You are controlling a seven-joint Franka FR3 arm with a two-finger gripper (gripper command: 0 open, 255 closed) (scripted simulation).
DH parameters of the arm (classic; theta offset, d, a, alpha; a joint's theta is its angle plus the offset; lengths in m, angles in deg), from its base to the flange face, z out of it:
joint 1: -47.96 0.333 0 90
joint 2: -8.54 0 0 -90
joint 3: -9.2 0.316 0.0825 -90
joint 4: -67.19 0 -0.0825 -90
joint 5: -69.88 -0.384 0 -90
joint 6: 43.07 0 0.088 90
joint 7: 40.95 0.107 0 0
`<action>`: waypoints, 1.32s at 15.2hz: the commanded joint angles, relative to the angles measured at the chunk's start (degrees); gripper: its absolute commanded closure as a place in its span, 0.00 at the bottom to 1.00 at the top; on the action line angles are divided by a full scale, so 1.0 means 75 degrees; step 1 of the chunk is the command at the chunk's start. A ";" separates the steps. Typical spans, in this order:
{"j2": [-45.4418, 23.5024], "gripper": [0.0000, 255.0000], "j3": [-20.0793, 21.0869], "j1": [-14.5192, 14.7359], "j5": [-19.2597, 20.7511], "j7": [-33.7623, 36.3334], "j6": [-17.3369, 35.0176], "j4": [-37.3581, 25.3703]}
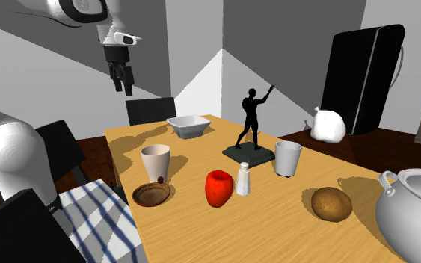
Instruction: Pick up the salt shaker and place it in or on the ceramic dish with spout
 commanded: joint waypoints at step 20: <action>-0.4673 0.00 -0.1871 -0.0747 0.1056 -0.1931 0.1508 -0.2004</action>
